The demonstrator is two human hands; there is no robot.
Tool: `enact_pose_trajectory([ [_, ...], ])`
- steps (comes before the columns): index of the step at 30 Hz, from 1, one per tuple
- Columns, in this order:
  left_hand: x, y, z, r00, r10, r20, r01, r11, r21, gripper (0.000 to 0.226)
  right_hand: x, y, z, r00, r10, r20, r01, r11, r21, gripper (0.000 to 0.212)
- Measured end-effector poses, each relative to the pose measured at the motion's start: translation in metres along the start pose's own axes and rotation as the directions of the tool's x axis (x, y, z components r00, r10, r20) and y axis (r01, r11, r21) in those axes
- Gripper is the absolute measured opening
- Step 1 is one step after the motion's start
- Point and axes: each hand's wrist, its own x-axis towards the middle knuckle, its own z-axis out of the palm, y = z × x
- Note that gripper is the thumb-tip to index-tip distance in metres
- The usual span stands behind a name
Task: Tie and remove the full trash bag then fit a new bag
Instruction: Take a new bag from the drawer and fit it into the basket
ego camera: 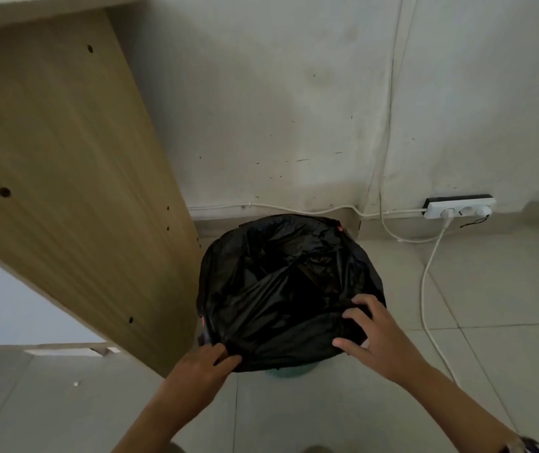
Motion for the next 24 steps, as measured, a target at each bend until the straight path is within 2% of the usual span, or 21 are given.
enact_pose_trajectory([
  [3,-0.011,0.005,-0.003,0.975,-0.133,0.178,0.161,0.975,-0.153,0.039,-0.002,0.000,0.000,0.997,0.056,-0.046,-0.051,0.992,0.113,0.052],
  [5,-0.008,0.007,-0.014,0.938,-0.267,0.222,0.324,0.901,-0.287,0.045,-0.005,0.002,0.000,0.997,0.066,-0.049,-0.059,0.990,0.129,0.052],
  [6,-0.004,0.007,-0.018,0.901,-0.364,0.236,0.431,0.818,-0.382,0.040,-0.006,0.003,0.000,0.997,0.067,-0.047,-0.060,0.989,0.132,0.051],
  [8,0.008,0.005,-0.023,0.810,-0.569,0.142,0.560,0.676,-0.479,0.035,-0.004,0.002,-0.002,0.993,0.095,-0.073,-0.082,0.984,0.160,0.046],
  [9,0.016,0.003,-0.025,0.743,-0.668,0.043,0.609,0.647,-0.459,0.033,-0.002,0.000,-0.004,0.987,0.131,-0.097,-0.111,0.976,0.187,0.043],
  [10,0.024,0.000,-0.028,0.708,-0.700,-0.089,0.615,0.674,-0.410,0.027,0.003,-0.002,-0.007,0.976,0.169,-0.138,-0.138,0.968,0.209,0.039],
  [11,0.033,-0.003,-0.030,0.668,-0.727,-0.161,0.621,0.663,-0.418,0.017,0.009,-0.004,-0.009,0.959,0.199,-0.200,-0.156,0.965,0.211,0.037],
  [12,0.044,-0.006,-0.033,0.632,-0.759,-0.156,0.633,0.622,-0.460,0.014,0.017,-0.004,-0.012,0.939,0.219,-0.267,-0.172,0.967,0.190,0.037],
  [14,0.063,-0.016,-0.032,0.602,-0.797,-0.043,0.672,0.535,-0.512,0.030,0.038,-0.002,-0.018,0.905,0.255,-0.341,-0.231,0.967,0.110,0.040],
  [15,0.070,-0.022,-0.030,0.587,-0.809,0.024,0.701,0.493,-0.516,0.034,0.047,0.001,-0.020,0.896,0.304,-0.324,-0.293,0.953,0.084,0.040],
  [17,0.079,-0.033,-0.021,0.518,-0.839,0.168,0.765,0.367,-0.529,0.040,0.064,0.009,-0.022,0.877,0.434,-0.206,-0.427,0.901,0.081,0.037],
  [19,0.083,-0.042,-0.013,0.452,-0.853,0.261,0.805,0.264,-0.531,0.043,0.077,0.017,-0.021,0.868,0.481,-0.124,-0.472,0.877,0.090,0.039],
  [22,0.089,-0.050,-0.004,0.420,-0.850,0.317,0.801,0.184,-0.569,0.042,0.096,0.025,-0.018,0.892,0.440,-0.103,-0.437,0.898,0.057,0.040],
  [24,0.089,-0.050,-0.002,0.383,-0.879,0.284,0.777,0.139,-0.614,0.038,0.105,0.030,-0.014,0.900,0.426,-0.090,-0.421,0.905,0.067,0.037],
])
